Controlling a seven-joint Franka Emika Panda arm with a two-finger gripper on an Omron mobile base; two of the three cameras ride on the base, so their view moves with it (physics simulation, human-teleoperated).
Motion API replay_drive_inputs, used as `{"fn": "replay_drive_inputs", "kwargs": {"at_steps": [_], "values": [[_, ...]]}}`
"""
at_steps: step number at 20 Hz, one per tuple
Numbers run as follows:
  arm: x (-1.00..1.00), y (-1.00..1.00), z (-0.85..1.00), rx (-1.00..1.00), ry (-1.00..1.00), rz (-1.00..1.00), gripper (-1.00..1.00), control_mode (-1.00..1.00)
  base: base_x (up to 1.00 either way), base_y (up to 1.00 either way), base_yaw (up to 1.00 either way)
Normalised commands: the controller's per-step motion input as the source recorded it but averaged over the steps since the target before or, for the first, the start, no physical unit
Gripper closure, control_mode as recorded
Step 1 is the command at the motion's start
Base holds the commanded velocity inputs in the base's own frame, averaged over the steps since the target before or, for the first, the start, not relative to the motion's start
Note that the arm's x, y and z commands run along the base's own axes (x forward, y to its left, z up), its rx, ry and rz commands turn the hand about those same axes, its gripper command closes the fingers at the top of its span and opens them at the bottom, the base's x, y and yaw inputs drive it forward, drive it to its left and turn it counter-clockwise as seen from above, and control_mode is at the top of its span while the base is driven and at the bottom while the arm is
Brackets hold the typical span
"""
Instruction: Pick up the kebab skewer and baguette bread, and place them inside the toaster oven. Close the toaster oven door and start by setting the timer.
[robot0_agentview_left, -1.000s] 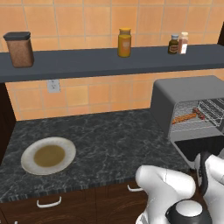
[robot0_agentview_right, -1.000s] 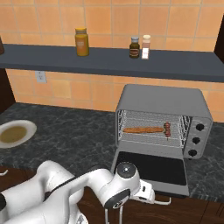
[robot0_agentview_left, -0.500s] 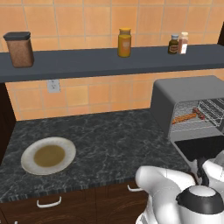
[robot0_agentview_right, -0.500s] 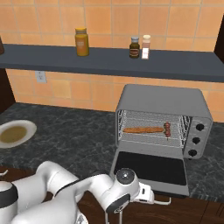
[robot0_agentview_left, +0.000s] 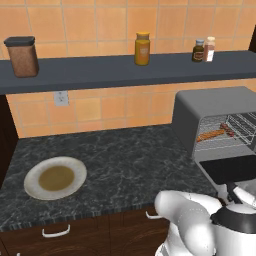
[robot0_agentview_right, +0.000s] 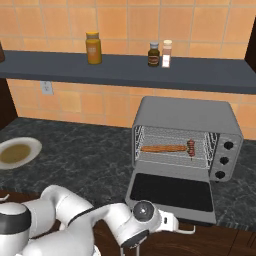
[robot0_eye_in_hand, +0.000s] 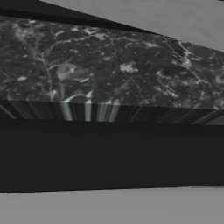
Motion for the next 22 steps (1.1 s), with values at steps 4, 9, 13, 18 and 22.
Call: {"fn": "replay_drive_inputs", "kwargs": {"at_steps": [4, 9, 13, 18, 22], "values": [[0.77, 0.00, 0.64, 0.00, -0.12, -0.01, -1.00, -1.00, 0.00, 0.00, 0.00], [0.98, 0.00, 0.95, 0.00, -0.10, -0.01, -1.00, -1.00, 0.00, 0.00, 0.00], [1.00, 0.00, 1.00, 0.00, -0.04, 0.00, -1.00, -1.00, 0.00, 0.00, 0.00], [1.00, 0.19, 0.63, 0.00, -0.12, 0.00, -1.00, -1.00, 0.00, 0.00, 0.00], [1.00, 0.49, 0.21, -0.01, -0.27, 0.00, -1.00, -1.00, 0.00, 0.00, 0.00]]}}
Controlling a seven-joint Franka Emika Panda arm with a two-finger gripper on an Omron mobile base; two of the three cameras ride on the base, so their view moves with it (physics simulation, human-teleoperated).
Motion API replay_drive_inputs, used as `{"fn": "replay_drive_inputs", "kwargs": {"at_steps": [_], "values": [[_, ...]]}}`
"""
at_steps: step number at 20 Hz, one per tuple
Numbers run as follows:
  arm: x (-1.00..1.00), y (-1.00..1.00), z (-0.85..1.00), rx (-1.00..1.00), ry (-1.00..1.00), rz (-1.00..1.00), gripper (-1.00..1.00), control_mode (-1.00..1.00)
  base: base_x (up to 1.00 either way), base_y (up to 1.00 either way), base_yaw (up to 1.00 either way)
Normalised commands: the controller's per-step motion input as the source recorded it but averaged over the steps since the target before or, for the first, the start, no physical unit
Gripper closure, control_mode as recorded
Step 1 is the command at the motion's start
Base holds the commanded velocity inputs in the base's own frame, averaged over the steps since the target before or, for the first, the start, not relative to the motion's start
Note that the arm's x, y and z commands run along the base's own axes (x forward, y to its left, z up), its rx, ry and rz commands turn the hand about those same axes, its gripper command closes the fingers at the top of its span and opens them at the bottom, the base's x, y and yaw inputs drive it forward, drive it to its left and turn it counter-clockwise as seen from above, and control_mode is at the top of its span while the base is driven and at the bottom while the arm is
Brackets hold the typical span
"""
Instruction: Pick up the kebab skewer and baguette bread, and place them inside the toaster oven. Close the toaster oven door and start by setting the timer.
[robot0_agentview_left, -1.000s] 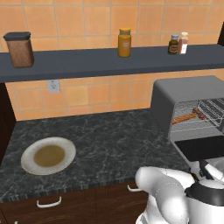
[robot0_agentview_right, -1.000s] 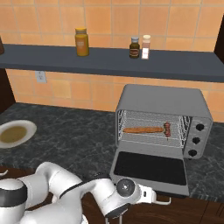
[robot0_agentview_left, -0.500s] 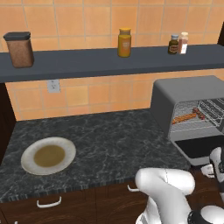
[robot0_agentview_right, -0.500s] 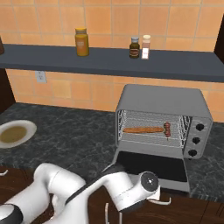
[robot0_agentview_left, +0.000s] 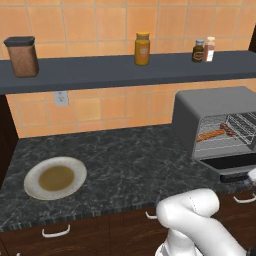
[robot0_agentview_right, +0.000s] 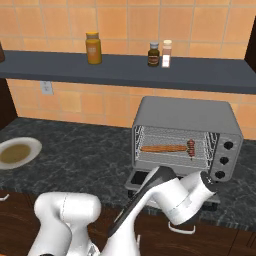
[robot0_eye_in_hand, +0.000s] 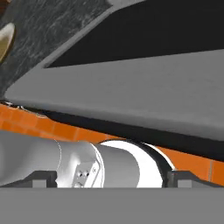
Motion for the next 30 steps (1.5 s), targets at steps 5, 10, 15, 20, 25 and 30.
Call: {"fn": "replay_drive_inputs", "kwargs": {"at_steps": [5, 10, 15, 20, 25, 30], "values": [[1.00, 0.63, 0.11, -0.03, -0.30, 0.00, -1.00, -1.00, 0.00, 0.00, 0.00], [1.00, 0.69, 0.02, -0.04, -0.29, 0.00, -1.00, -1.00, 0.00, 0.00, 0.00], [1.00, 0.64, 0.00, -0.05, -0.22, 0.00, -1.00, -1.00, 0.00, 0.00, 0.00], [1.00, 0.11, 0.36, 0.00, -0.02, 0.00, -1.00, -1.00, 0.00, 0.00, 0.00], [0.95, 0.14, 0.03, 0.00, 0.00, 0.00, -1.00, -1.00, 0.00, 0.00, 0.00], [0.74, 0.15, 0.00, 0.00, 0.00, 0.00, -1.00, -1.00, 0.00, 0.00, 0.00]]}}
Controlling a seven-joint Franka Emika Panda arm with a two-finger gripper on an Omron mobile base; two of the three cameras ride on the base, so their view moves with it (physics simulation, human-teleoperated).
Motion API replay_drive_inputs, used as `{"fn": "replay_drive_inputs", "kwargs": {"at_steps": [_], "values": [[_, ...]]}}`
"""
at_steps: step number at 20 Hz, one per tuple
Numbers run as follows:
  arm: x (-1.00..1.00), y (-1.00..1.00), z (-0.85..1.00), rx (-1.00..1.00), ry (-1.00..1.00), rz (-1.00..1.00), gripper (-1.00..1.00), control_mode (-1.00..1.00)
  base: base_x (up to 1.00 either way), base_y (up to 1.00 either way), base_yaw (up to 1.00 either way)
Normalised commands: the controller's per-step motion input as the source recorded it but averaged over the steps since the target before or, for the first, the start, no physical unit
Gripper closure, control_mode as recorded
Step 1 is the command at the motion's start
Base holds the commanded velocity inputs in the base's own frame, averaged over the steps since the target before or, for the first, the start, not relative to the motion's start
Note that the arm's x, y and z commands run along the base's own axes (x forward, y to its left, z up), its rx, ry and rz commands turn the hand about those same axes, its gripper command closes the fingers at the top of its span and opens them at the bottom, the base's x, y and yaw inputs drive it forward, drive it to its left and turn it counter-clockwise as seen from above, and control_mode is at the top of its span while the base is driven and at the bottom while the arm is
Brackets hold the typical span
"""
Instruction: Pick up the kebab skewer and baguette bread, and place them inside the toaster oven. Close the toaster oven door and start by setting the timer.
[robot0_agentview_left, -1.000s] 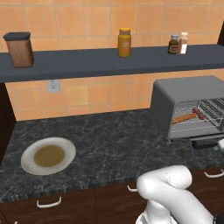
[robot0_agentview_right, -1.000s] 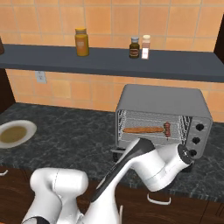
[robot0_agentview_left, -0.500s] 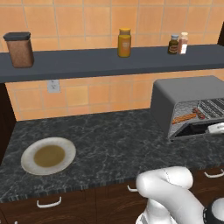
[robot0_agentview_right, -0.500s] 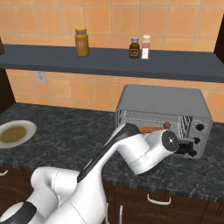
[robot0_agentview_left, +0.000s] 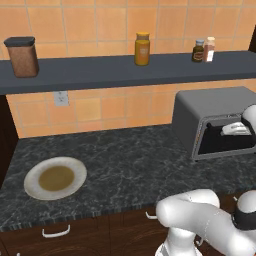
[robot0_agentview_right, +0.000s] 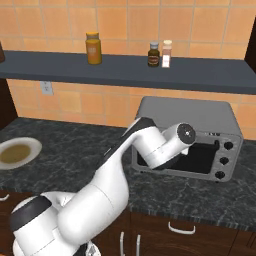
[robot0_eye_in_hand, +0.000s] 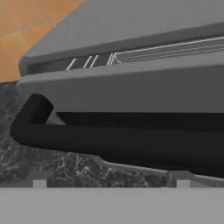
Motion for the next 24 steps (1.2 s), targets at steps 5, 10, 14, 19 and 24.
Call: {"fn": "replay_drive_inputs", "kwargs": {"at_steps": [5, 10, 14, 19, 24], "values": [[0.56, 0.07, 0.00, 0.00, 0.00, 0.00, -1.00, -1.00, 0.00, 0.00, 0.00], [0.29, 0.00, 0.00, 0.00, 0.00, 0.00, -1.00, -1.00, 0.00, 0.00, 0.00], [-0.09, 0.00, 0.00, -0.04, 0.00, 0.00, -1.00, -1.00, 0.00, 0.00, 0.00], [-0.43, -0.13, 0.05, -0.04, 0.00, 0.00, -1.00, -1.00, 0.00, 0.00, 0.00], [-0.69, -0.30, 0.01, -0.04, 0.00, 0.00, -1.00, -1.00, 0.00, 0.00, 0.00]]}}
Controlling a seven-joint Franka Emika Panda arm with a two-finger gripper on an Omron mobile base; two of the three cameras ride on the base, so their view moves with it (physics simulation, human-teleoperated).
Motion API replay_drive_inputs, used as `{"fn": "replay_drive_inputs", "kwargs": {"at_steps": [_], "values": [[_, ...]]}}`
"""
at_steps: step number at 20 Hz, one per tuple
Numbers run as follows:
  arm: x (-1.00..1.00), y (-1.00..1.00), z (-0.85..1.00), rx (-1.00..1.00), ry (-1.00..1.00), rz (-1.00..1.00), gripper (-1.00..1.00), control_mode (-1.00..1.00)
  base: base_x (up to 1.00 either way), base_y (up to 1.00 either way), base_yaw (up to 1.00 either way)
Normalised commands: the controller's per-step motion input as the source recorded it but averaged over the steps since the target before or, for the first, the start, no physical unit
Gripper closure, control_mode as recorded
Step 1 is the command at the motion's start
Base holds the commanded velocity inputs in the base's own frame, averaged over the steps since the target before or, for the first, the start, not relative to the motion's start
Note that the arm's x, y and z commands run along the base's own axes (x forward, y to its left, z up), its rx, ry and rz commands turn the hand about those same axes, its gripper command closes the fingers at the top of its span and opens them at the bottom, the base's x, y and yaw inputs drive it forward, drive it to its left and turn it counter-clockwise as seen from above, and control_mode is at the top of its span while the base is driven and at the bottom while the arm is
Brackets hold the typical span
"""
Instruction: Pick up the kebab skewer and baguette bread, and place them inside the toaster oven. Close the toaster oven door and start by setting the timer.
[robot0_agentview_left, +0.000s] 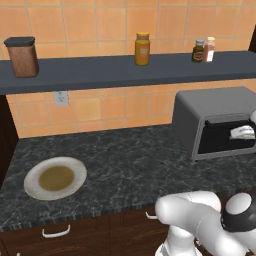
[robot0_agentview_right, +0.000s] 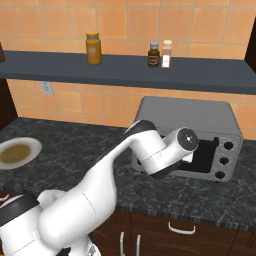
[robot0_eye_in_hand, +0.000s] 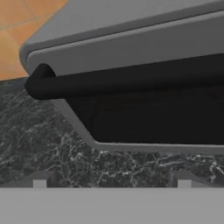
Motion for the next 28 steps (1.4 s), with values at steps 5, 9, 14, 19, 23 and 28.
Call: {"fn": "replay_drive_inputs", "kwargs": {"at_steps": [5, 9, 14, 19, 23, 28], "values": [[-0.56, -0.52, 0.01, -0.06, 0.00, 0.00, -1.00, -1.00, 0.00, 0.00, 0.00], [-0.39, -0.69, 0.00, -0.08, 0.00, 0.03, -1.00, -1.00, 0.00, 0.00, 0.00], [-0.25, -0.84, 0.00, -0.11, -0.01, 0.09, -1.00, -1.00, 0.00, 0.00, 0.00], [-0.03, -0.79, 0.00, -0.09, -0.03, 0.18, -1.00, -1.00, 0.00, 0.00, 0.00], [0.07, -0.53, 0.00, -0.06, -0.06, 0.19, -1.00, -1.00, 0.00, 0.00, 0.00], [0.12, -0.23, 0.00, 0.01, -0.29, 0.10, -1.00, -1.00, 0.00, 0.00, 0.00]]}}
